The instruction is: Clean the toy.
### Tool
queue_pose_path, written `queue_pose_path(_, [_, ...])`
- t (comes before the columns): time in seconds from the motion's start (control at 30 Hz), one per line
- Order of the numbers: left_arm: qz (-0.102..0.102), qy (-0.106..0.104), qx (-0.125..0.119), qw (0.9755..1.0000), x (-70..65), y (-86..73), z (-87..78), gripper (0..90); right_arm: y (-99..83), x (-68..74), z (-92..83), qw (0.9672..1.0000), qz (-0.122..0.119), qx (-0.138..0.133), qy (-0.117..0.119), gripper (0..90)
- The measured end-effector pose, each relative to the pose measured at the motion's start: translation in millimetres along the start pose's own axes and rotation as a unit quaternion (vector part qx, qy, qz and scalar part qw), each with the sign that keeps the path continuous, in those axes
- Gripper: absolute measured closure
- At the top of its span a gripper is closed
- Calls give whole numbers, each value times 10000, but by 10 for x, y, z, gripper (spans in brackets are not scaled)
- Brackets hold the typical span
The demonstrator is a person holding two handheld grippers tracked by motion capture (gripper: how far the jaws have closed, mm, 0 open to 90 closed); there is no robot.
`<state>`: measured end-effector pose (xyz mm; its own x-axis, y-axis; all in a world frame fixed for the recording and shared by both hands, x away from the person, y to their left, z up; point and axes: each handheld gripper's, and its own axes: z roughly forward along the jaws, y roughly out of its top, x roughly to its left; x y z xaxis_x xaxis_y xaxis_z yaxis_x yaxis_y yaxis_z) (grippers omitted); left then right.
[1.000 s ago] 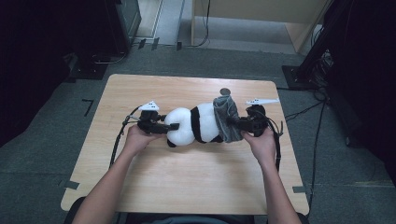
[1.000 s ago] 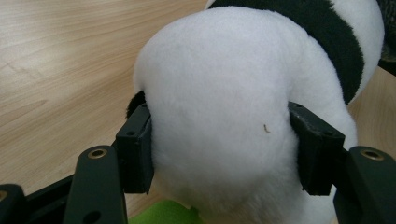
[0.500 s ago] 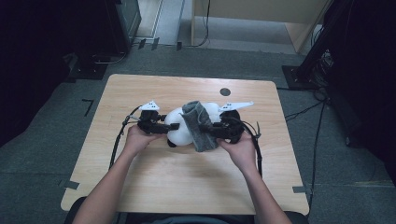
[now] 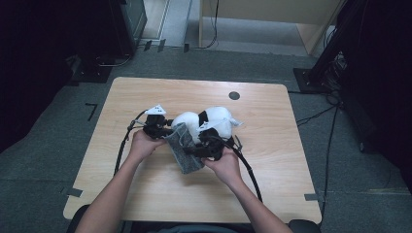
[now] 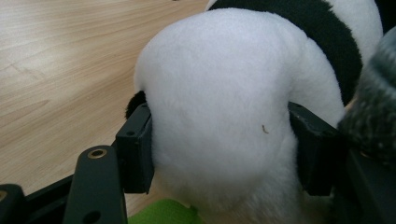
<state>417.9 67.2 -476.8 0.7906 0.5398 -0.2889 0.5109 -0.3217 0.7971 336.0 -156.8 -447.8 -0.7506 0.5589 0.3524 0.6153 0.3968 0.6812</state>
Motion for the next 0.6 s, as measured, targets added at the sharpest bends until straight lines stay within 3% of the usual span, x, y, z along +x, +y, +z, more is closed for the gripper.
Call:
queue_pose_path(0.1, [85, 21, 35, 10000, -3, -8, -4, 354, -74, -106, 105, 9994, -65, 157, -314, 784])
queue_pose_path(0.17, [111, 33, 54, 9999, -7, -8, -5, 358, -144, -218, 88, 9997, 92, 83, -209, 783])
queue_pose_path(0.23, [97, 41, 51, 9999, -6, -6, -3, 361, -174, -261, 48, 9996, 115, 92, -254, 783])
queue_pose_path(0.5, [86, -10, 65, 9999, 12, -6, -8, 371, -233, -359, -232, 9977, 76, 59, -670, 781])
queue_pose_path(0.6, [56, -53, 72, 9999, 21, -6, -10, 373, -264, -443, -382, 9970, 242, -73, -733, 781])
